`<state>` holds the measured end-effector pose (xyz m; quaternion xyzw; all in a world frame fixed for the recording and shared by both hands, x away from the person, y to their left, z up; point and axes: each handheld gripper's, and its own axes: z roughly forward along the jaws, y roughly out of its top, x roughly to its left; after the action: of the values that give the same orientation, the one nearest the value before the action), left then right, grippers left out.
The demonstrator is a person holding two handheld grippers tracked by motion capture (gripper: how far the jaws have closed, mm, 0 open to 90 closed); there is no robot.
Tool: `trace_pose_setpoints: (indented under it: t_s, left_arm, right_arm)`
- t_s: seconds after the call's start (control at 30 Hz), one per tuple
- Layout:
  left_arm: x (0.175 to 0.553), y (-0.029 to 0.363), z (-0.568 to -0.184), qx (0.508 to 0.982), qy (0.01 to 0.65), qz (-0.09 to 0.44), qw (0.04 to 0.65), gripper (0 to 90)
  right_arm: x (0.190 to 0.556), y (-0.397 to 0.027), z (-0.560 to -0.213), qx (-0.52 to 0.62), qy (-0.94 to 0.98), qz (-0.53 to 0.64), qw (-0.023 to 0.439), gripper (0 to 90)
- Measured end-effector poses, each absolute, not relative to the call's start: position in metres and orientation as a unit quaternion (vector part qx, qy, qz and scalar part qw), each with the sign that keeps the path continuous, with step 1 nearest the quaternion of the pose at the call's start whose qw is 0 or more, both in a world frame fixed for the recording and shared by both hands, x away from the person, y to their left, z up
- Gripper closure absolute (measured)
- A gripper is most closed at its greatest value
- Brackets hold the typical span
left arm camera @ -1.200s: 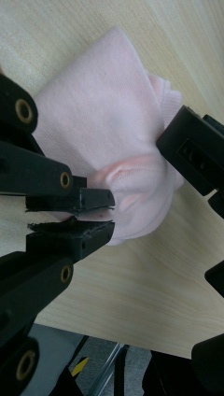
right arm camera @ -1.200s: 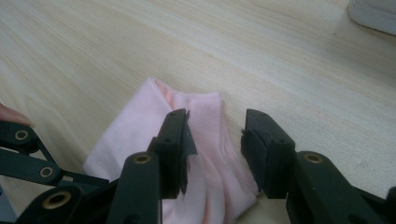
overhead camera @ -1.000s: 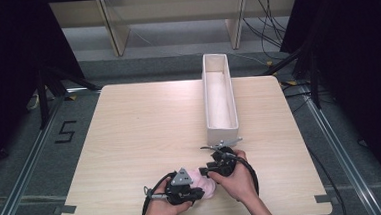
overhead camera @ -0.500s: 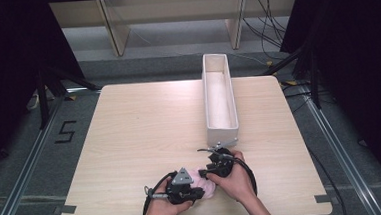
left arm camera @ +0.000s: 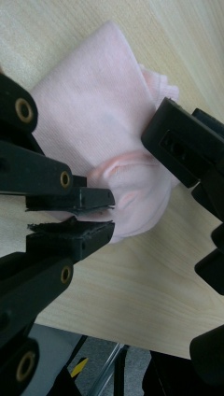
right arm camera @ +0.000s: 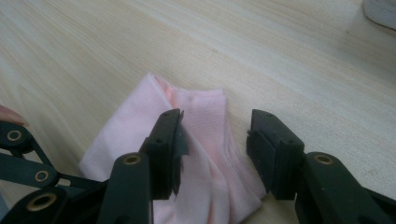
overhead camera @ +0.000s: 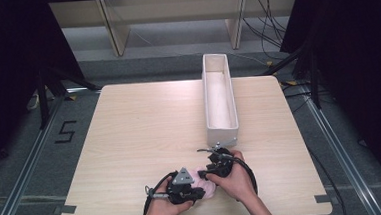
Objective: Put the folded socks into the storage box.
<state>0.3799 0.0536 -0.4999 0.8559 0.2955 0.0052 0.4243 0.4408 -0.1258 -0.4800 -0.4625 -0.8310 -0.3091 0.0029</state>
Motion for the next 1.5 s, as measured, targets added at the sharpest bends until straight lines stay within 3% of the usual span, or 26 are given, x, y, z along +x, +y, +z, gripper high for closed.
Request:
trace_pose_setpoints:
  t_s: [0.17,0.47,0.67,1.13,1.5]
  left_arm:
    - [0.38,0.054,-0.5,0.857,0.296,0.006,0.422,81.2]
    - [0.379,0.053,-0.501,0.855,0.295,0.008,0.426,81.5]
    - [0.379,0.053,-0.502,0.855,0.295,0.009,0.426,82.1]
    - [0.382,0.051,-0.503,0.852,0.301,0.016,0.428,83.1]
    - [0.383,0.05,-0.503,0.849,0.305,0.02,0.431,83.5]
  right_arm:
    - [0.44,-0.124,-0.483,-0.461,-0.836,-0.297,-0.004,55.8]
    - [0.438,-0.117,-0.483,-0.441,-0.85,-0.288,-0.002,72.6]
    - [0.439,-0.118,-0.483,-0.436,-0.85,-0.295,0.008,78.9]
    - [0.43,-0.123,-0.469,-0.403,-0.848,-0.342,-0.036,80.5]
    - [0.419,-0.124,-0.456,-0.4,-0.841,-0.362,-0.038,80.6]
